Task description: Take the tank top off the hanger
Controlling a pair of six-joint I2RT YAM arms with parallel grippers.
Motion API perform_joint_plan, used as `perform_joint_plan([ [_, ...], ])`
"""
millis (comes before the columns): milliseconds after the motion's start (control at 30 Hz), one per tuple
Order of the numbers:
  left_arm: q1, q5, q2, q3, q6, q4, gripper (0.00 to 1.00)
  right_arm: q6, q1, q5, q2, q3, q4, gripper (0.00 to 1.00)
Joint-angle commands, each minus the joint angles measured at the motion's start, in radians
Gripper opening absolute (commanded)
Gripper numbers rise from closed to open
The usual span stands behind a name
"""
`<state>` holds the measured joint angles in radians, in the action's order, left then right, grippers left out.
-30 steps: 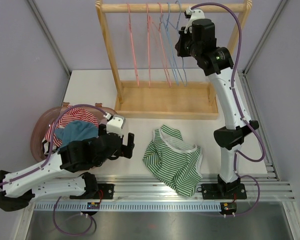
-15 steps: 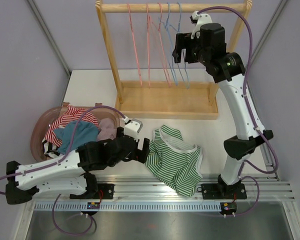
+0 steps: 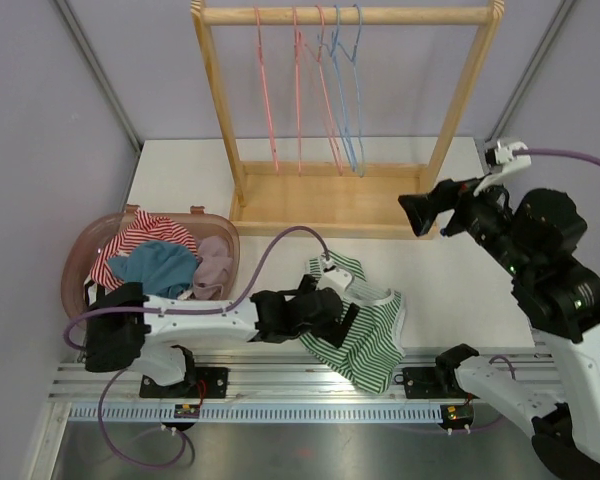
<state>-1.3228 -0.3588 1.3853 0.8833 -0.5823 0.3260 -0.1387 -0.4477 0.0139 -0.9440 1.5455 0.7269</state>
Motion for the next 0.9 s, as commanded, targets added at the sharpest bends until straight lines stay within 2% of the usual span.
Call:
perform_joint_plan([
  [0, -0.006, 0.06, 0.119, 0.086, 0.012, -0.142, 0.99, -0.051, 0.003, -0.207, 0.103, -0.122, -0.086, 0.99],
  [133, -0.006, 0.087, 0.251, 0.158, 0.024, -0.166, 0.99, -0.099, 0.003, -0.322, 0.181, -0.22, -0.109, 1.0],
  [267, -0.006, 0.067, 0.385, 0.189, 0.003, -0.15, 0.99, -0.094, 0.003, -0.393, 0.227, -0.239, -0.08, 0.99],
  [333, -0.006, 0.075, 0.452, 0.198, -0.01, -0.137, 0.93, -0.094, 0.003, -0.404, 0.247, -0.245, -0.076, 0.99],
  [400, -0.009, 0.087, 0.481, 0.206, -0.017, -0.134, 0.76, -0.096, 0.003, -0.414, 0.29, -0.269, -0.101, 0.99],
  [433, -0.012, 0.092, 0.495, 0.201, -0.019, -0.14, 0.63, -0.102, 0.003, -0.416, 0.307, -0.292, -0.113, 0.99],
  [467, -0.013, 0.093, 0.501, 0.194, -0.019, -0.143, 0.39, -0.104, 0.003, -0.422, 0.33, -0.3, -0.127, 0.99],
  [567, -0.015, 0.09, 0.491, 0.184, -0.031, -0.133, 0.0, -0.105, 0.003, -0.427, 0.373, -0.312, -0.132, 0.99],
  [733, -0.015, 0.025, 0.358, 0.114, -0.054, -0.094, 0.0, -0.09, 0.004, -0.422, 0.418, -0.295, -0.11, 0.99],
  [867, -0.012, -0.132, 0.157, 0.088, -0.079, 0.029, 0.0, -0.082, 0.003, -0.42, 0.445, -0.289, -0.09, 1.0],
])
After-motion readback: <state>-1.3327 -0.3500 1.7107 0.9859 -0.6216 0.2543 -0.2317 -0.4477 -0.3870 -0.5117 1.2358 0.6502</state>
